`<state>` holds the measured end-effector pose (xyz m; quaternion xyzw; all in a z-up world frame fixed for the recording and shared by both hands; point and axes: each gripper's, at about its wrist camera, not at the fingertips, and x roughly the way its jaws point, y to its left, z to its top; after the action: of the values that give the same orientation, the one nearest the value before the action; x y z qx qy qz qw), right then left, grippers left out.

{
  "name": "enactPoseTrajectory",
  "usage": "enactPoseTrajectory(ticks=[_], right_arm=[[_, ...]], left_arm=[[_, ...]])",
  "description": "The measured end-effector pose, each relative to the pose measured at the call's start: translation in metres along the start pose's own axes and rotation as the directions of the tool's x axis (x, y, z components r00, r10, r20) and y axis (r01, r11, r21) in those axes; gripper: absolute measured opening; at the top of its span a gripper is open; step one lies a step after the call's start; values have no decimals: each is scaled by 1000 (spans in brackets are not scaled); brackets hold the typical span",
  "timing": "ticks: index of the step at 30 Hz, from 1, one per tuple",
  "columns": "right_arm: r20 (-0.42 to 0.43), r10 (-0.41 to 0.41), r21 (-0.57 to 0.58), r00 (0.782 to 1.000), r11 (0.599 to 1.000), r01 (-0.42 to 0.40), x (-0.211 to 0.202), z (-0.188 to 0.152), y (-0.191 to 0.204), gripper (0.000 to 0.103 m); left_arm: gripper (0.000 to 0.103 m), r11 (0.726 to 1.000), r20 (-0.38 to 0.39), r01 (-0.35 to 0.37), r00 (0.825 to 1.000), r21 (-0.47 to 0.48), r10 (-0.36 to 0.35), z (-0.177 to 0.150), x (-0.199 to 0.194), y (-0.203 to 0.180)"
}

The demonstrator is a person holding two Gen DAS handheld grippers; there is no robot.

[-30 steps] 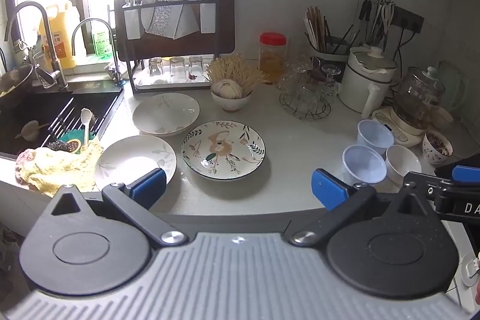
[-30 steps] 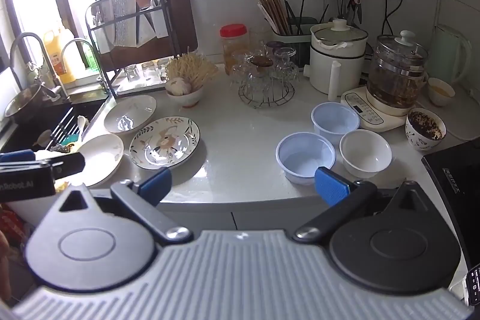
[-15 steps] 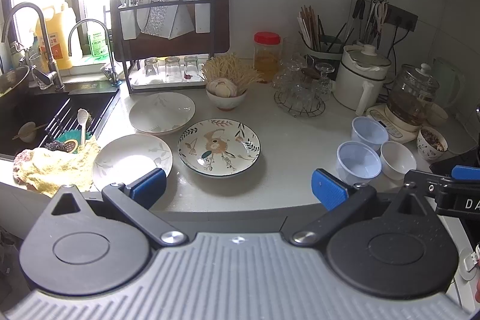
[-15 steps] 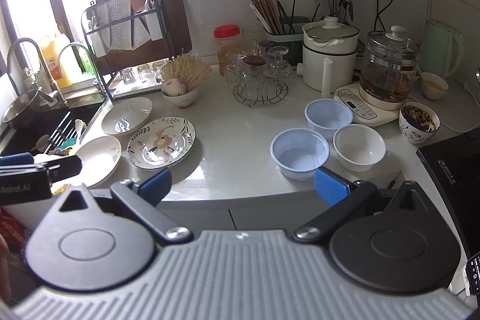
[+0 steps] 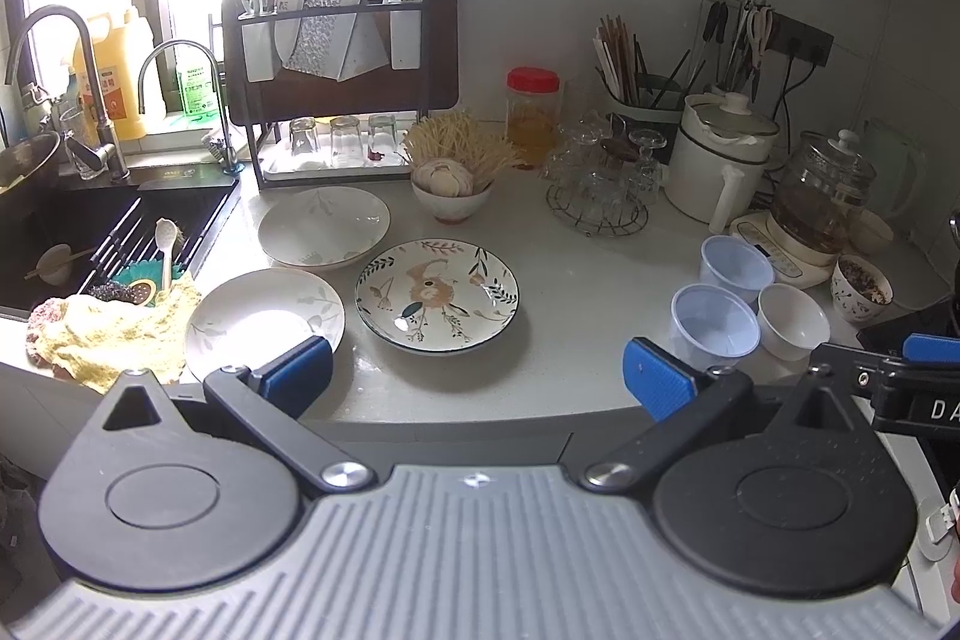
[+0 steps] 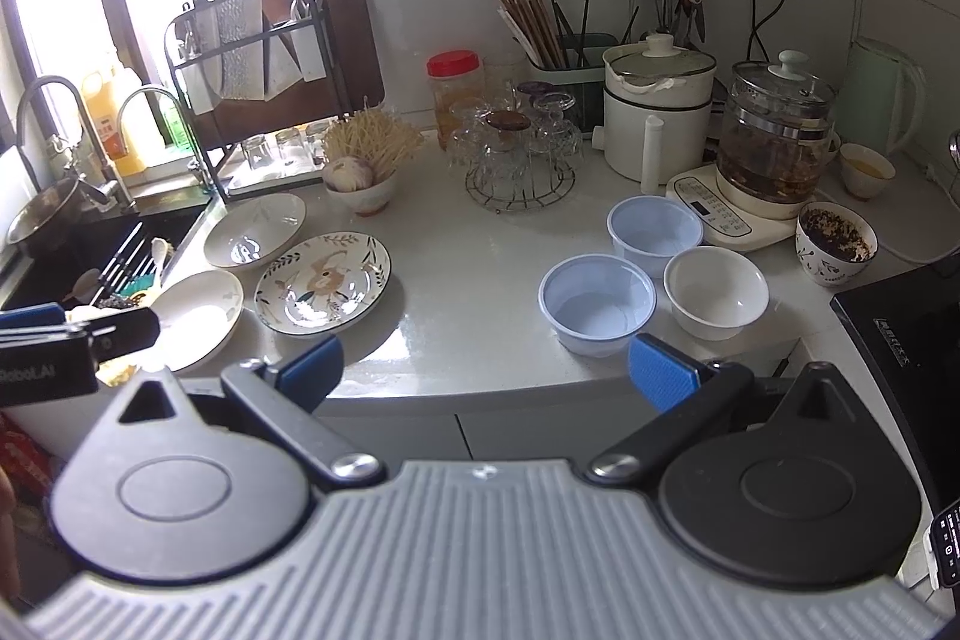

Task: Organize plates and bowls

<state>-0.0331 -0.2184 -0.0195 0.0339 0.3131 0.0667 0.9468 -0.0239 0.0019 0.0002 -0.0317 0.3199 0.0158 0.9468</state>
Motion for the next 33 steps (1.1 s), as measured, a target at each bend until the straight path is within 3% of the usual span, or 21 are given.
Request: enactPoseTrajectory(ticks=[23,33], right_arm=[[23,15,2,1000,1000,-15,-8,-1,1,103],[28,27,16,999,999,-28,-8,-3,0,103]], left_arm=[[103,1000,18,25,1000,-15,-25,1,-3,-1],[103,1000,41,3,999,-22,-2,0,-12,5]])
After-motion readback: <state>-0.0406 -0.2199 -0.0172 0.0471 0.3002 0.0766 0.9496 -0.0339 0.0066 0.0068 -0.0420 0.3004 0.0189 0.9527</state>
